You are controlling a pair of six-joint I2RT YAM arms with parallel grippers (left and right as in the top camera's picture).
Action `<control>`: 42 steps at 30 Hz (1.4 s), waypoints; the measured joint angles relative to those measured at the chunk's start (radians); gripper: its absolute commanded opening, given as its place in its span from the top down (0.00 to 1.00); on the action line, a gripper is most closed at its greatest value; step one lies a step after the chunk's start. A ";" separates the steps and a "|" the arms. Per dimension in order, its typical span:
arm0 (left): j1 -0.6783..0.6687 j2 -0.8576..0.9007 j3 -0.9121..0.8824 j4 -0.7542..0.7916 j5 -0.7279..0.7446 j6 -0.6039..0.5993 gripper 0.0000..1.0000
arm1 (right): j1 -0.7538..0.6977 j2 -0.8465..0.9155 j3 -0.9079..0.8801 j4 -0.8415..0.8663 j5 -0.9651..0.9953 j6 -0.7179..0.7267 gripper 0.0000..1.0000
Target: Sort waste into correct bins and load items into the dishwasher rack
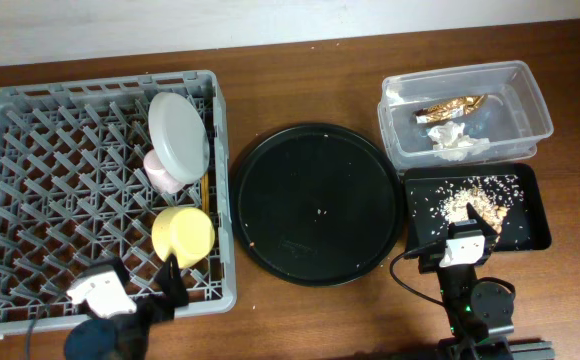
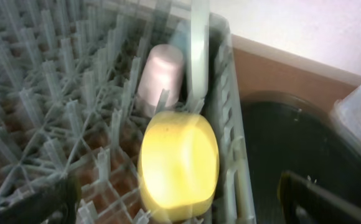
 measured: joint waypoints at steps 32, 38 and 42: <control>-0.013 -0.160 -0.492 0.635 -0.024 0.204 0.01 | 0.000 0.000 0.000 0.000 0.000 0.000 0.01; -0.013 -0.160 -0.492 0.635 -0.024 0.204 0.01 | 0.000 0.000 0.000 0.000 0.000 -0.001 0.02; -0.013 -0.160 -0.492 0.635 -0.024 0.205 0.01 | 0.000 0.000 0.000 0.000 0.000 0.000 0.01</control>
